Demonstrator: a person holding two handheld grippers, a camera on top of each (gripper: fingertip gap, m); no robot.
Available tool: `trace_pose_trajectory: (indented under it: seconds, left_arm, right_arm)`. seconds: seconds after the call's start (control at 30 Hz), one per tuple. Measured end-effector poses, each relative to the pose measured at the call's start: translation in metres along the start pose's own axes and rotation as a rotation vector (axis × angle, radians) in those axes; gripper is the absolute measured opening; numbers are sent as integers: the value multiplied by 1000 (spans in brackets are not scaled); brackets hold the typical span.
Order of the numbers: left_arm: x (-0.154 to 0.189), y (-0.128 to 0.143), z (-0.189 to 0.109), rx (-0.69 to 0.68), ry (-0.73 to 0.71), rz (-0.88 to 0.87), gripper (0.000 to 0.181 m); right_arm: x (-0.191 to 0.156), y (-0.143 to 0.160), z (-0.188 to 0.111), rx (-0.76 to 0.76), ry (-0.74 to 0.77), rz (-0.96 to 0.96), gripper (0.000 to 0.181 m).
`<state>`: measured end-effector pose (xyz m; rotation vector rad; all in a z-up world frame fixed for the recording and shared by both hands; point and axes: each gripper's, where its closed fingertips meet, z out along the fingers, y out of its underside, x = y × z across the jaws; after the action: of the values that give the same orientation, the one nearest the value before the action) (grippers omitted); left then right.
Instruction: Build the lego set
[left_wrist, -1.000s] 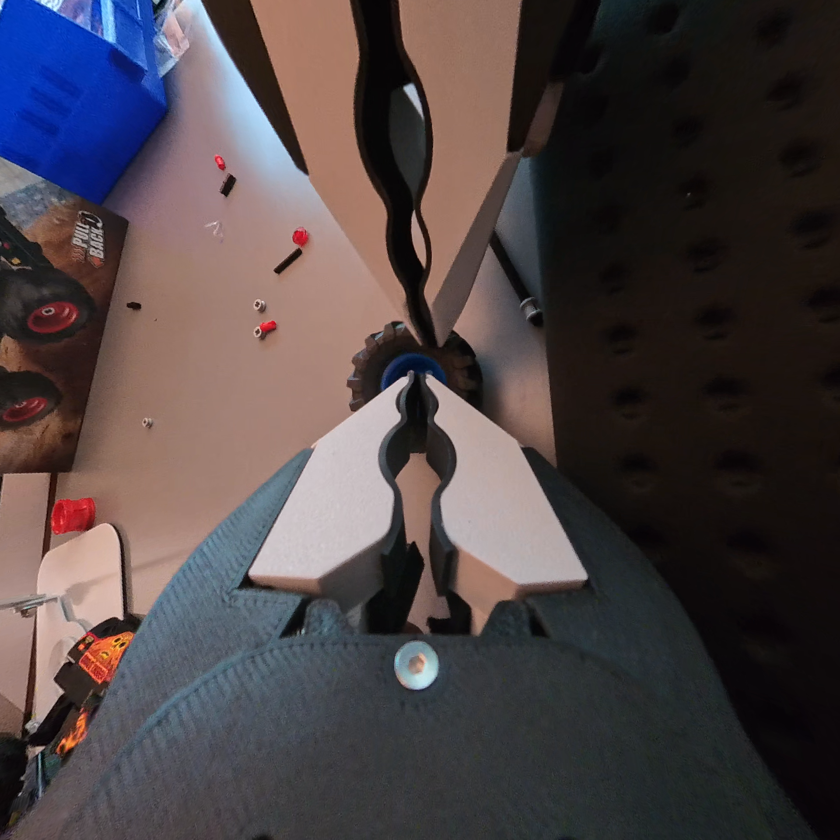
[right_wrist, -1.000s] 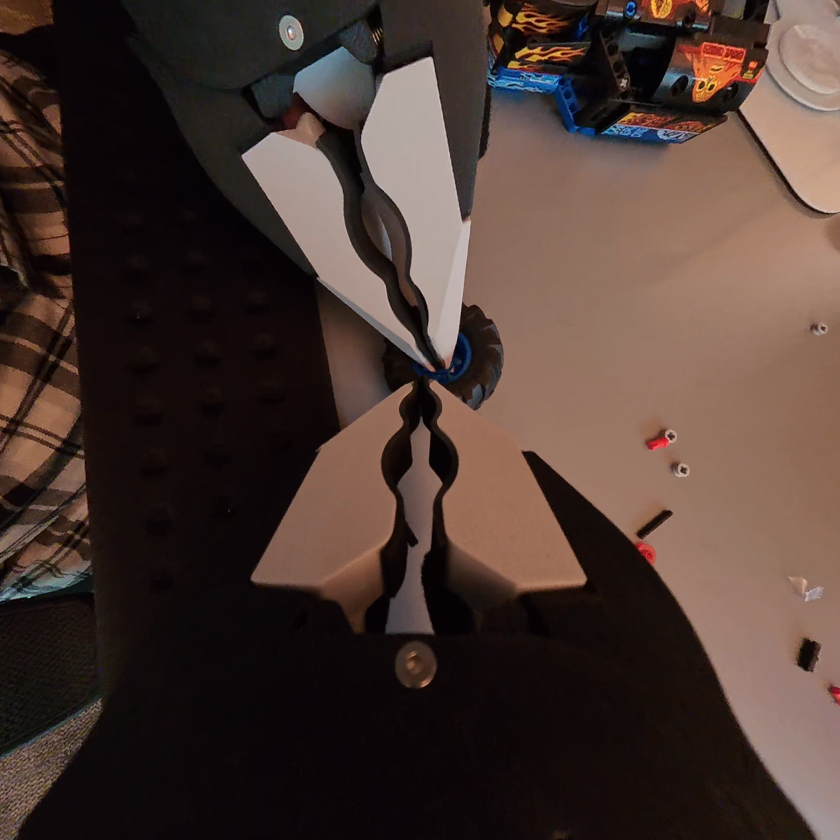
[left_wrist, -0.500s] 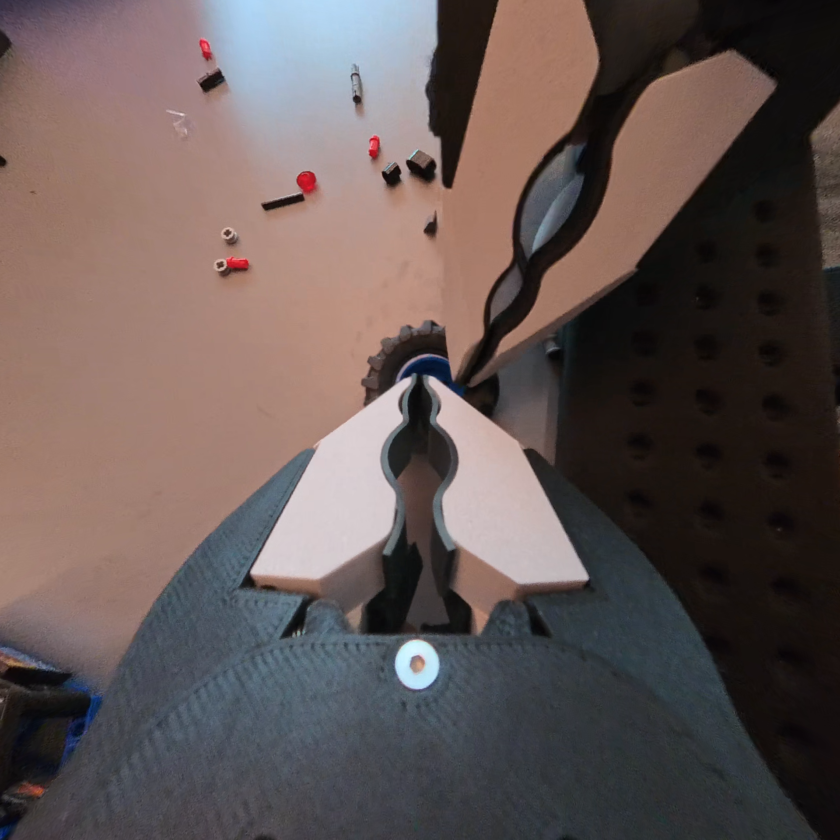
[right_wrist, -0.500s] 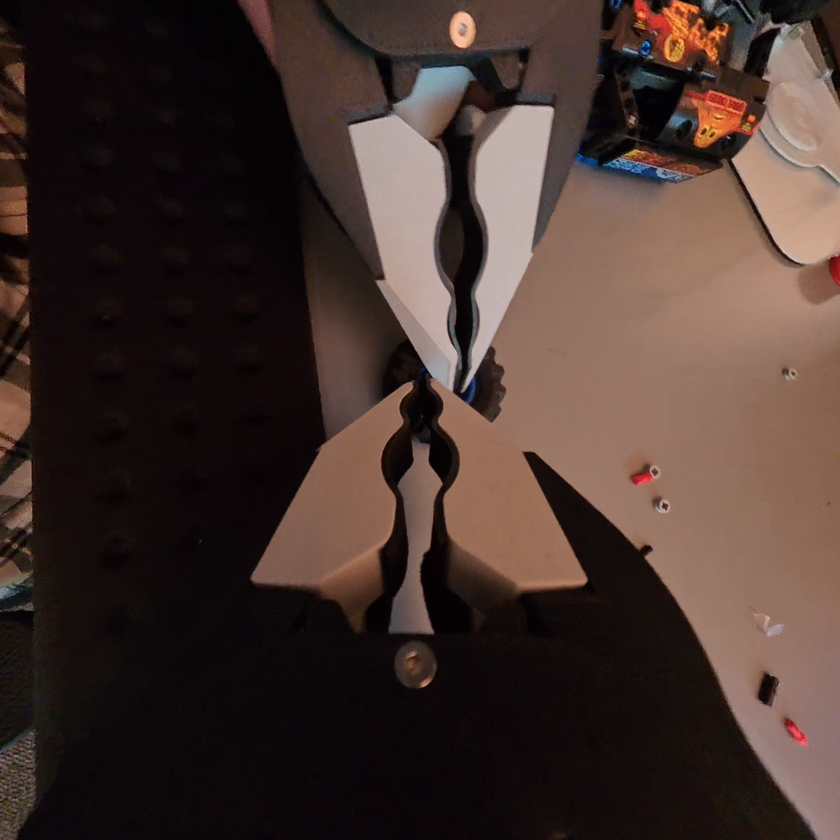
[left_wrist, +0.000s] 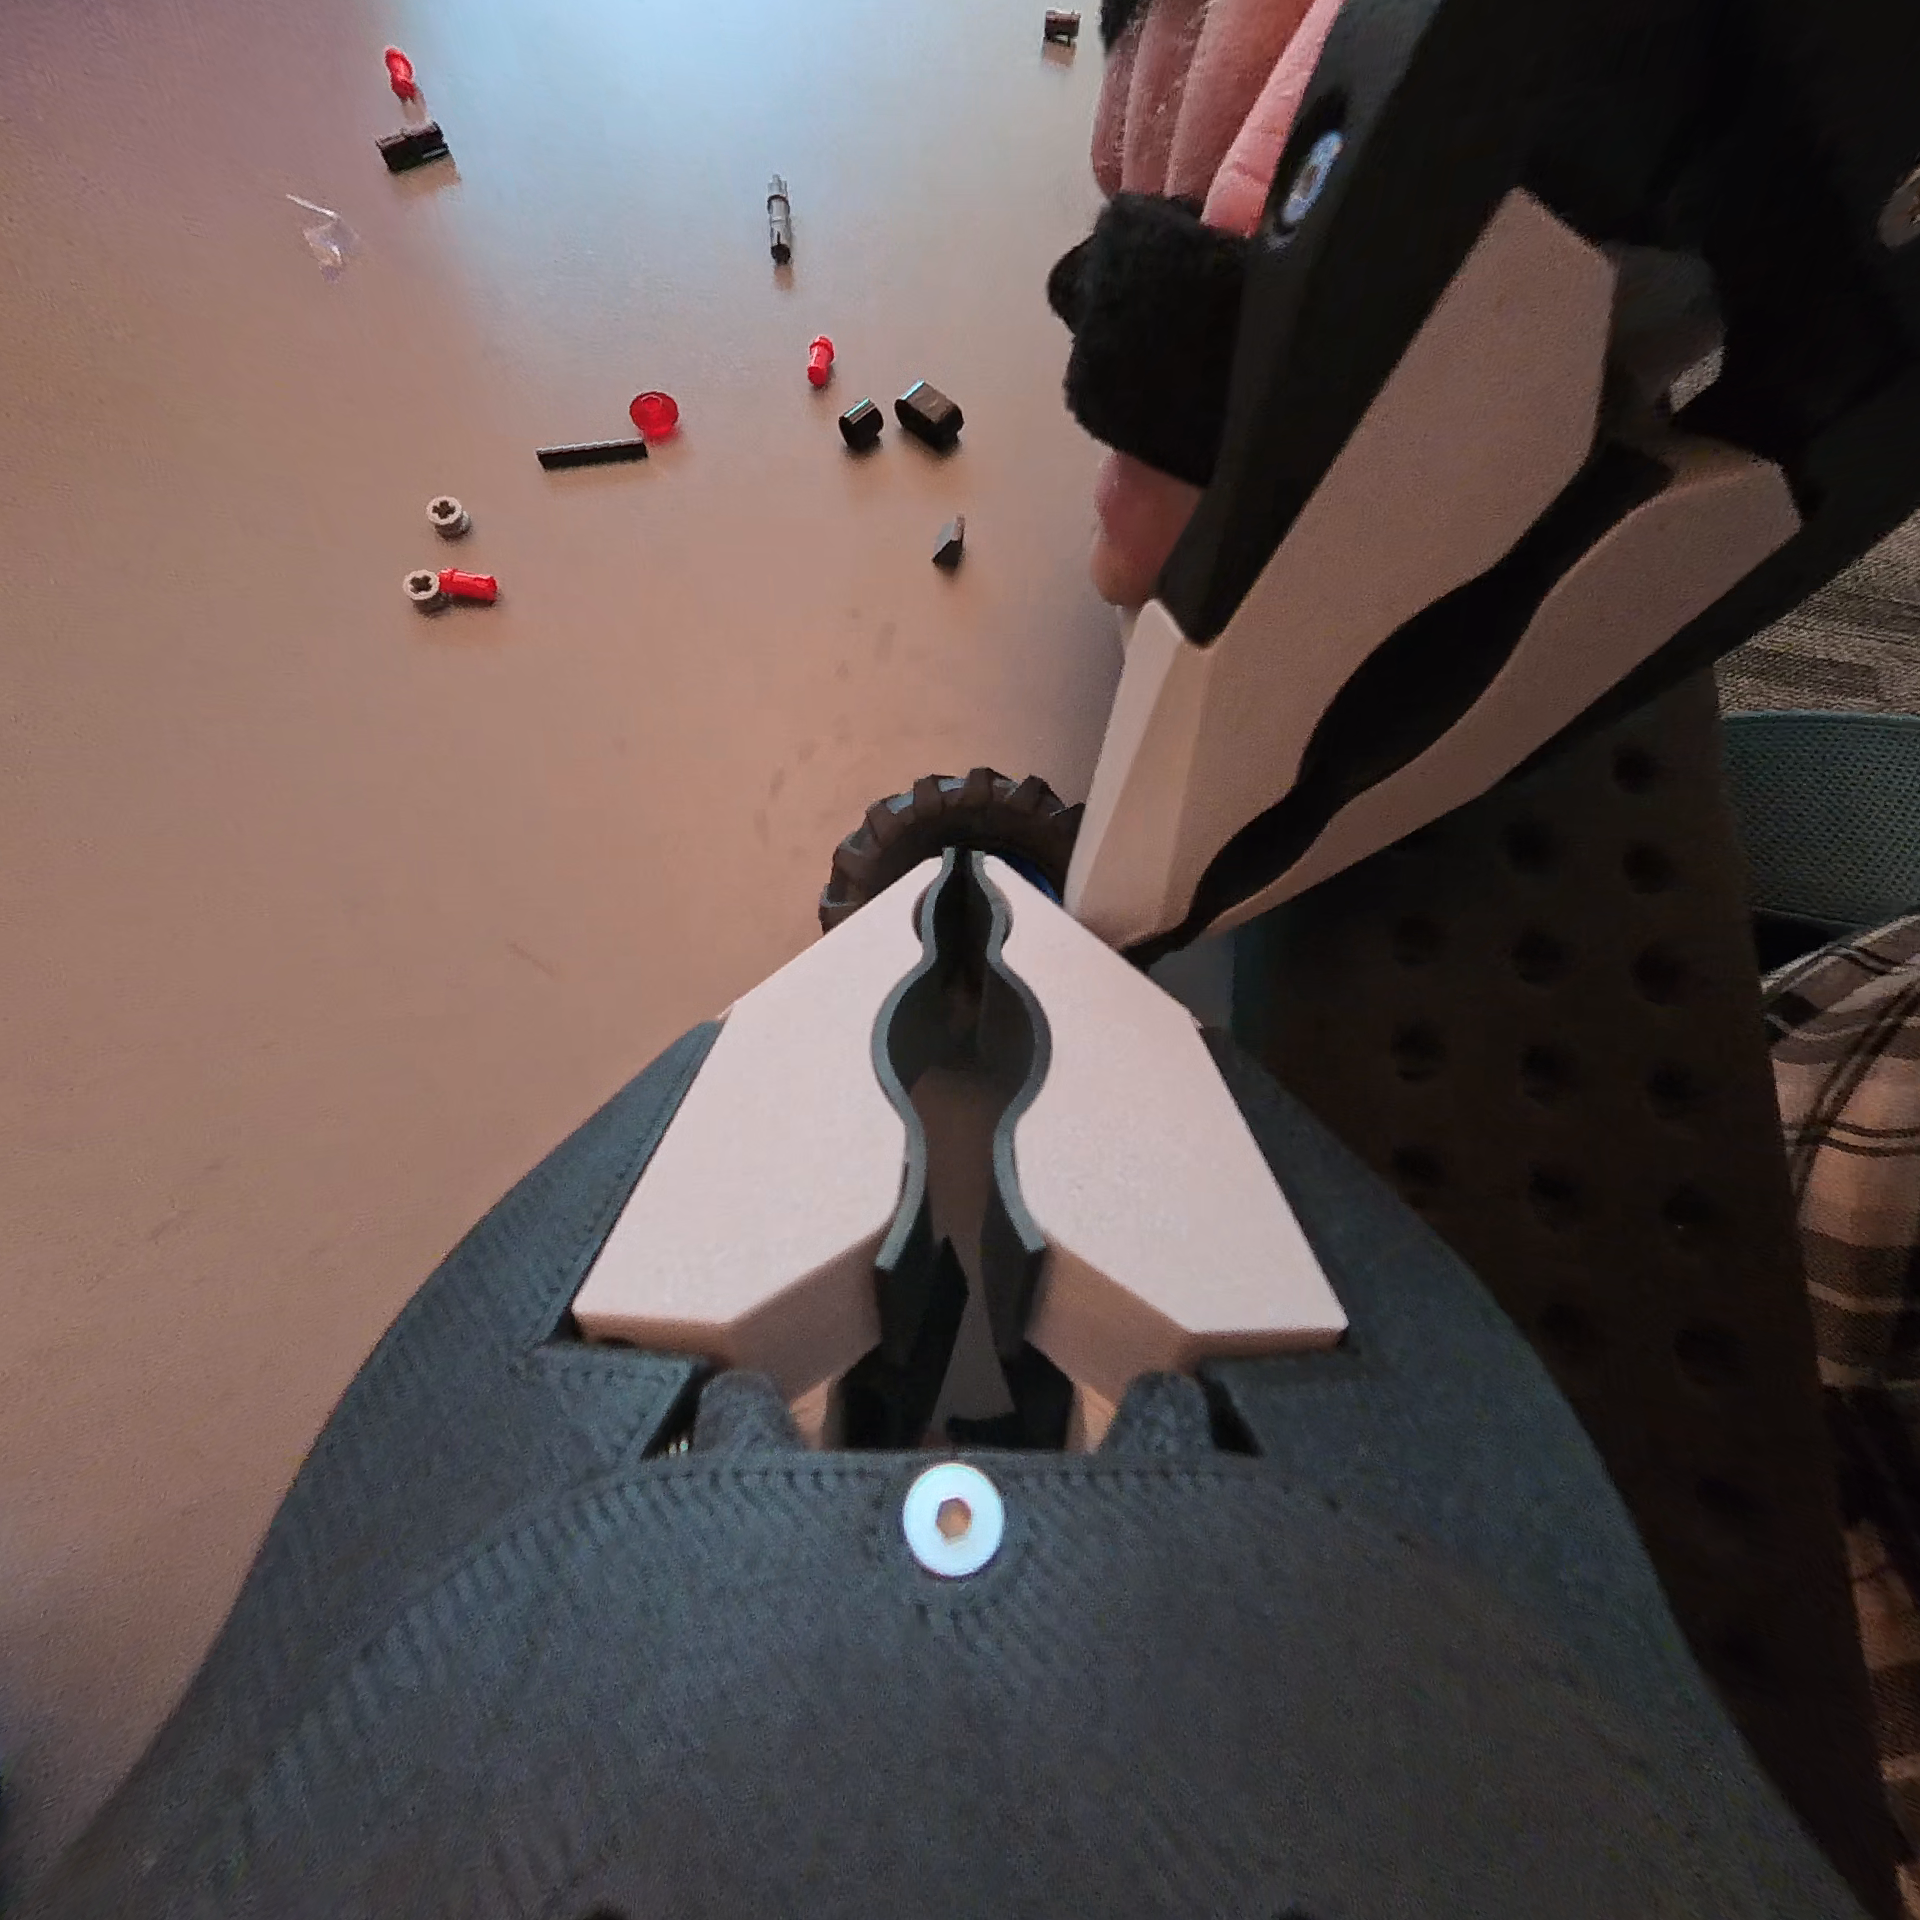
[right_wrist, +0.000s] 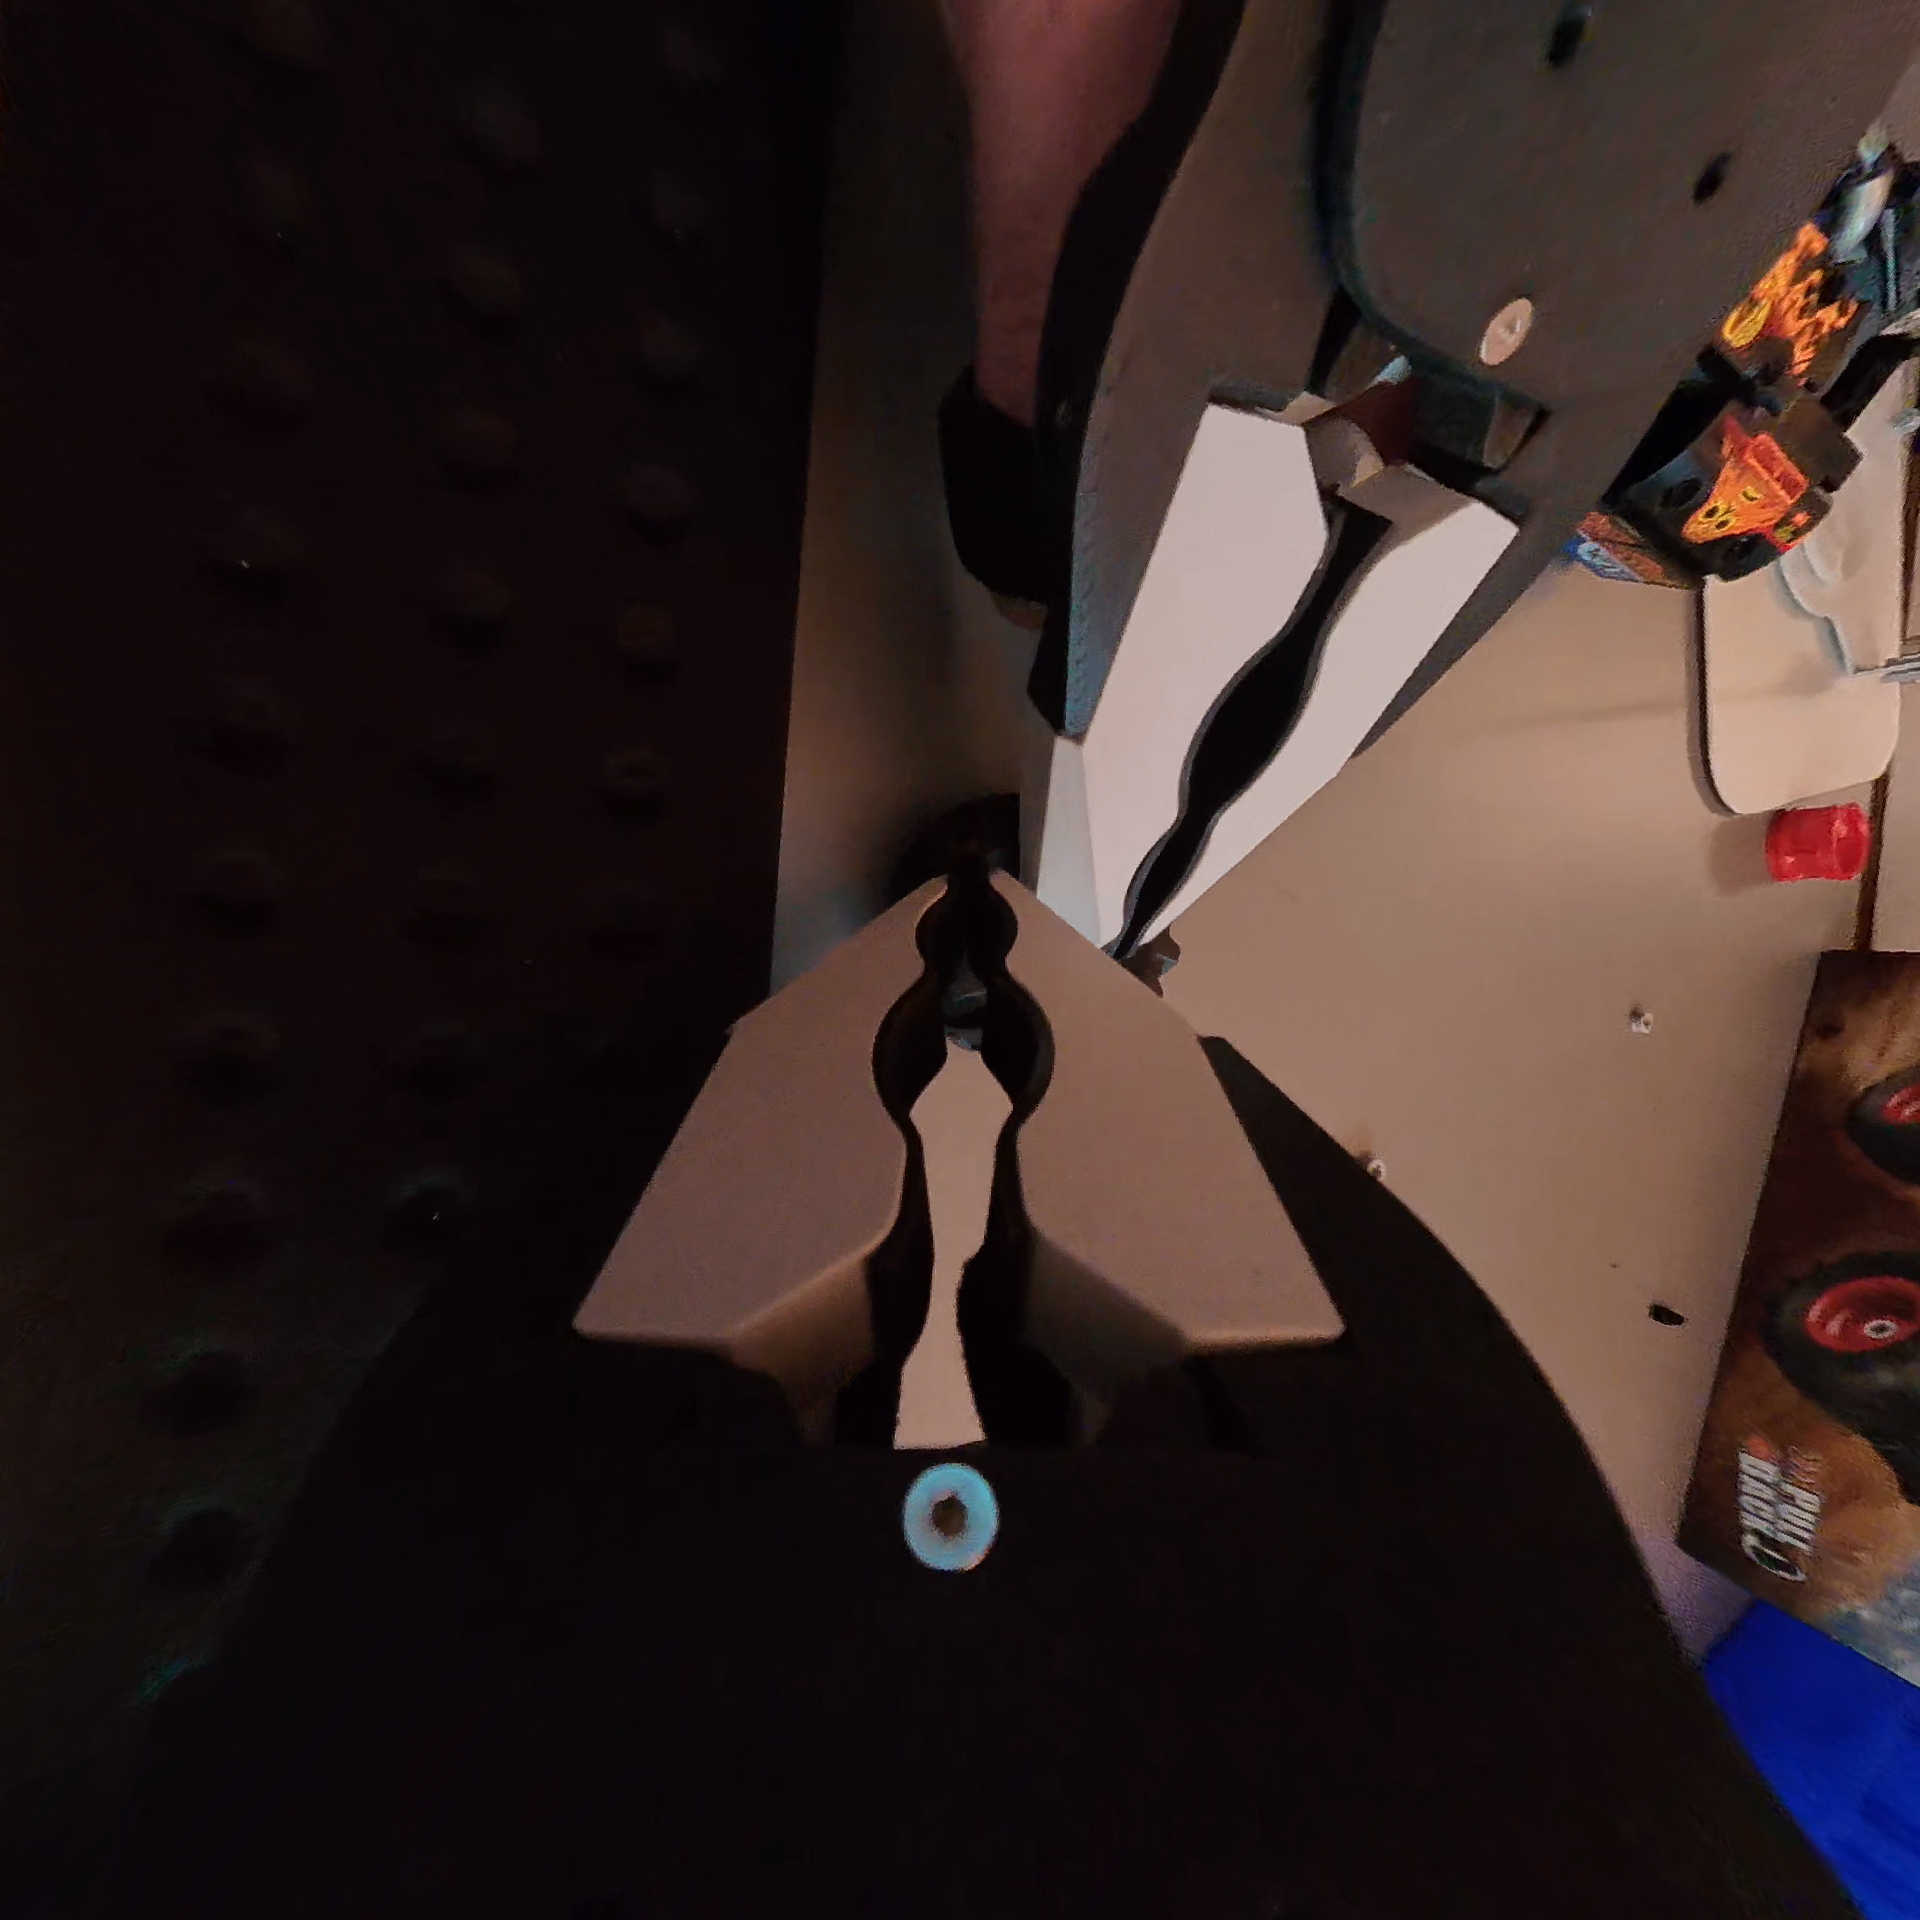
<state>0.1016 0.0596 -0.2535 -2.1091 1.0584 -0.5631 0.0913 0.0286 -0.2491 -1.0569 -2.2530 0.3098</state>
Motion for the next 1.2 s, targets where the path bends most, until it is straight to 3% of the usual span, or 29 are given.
trace_pose_trajectory:
  seconds: [0.2, 0.4, 0.67, 0.77, 0.9, 1.1, 1.2]
  left_arm:
    - [-2, -2, -2, 23, 2, -19, 0]
    - [-1, 0, -14, 5, -44, 92, 0]
    - [13, 0, -12, -23, -68, 65, 0]
    - [5, -7, -24, 15, -99, 60, 0]
    - [-5, 5, -22, -33, -113, 79, 0]
    - [1, 5, -13, 16, -104, -118, 0]
    - [6, 1, -16, 15, -139, -97, 0]
  right_arm:
    - [8, 1, -5, 76, 46, 86, 0]
    - [14, 12, -10, 164, 77, 269, 0]
    - [19, 19, -10, 128, 37, 238, 0]
    - [22, 21, -13, 100, 44, 236, 0]
    - [17, 10, -14, 105, 41, 241, 0]
    - [15, 4, -8, 62, 68, 280, 0]
    - [26, 20, -9, 25, 108, 286, 0]
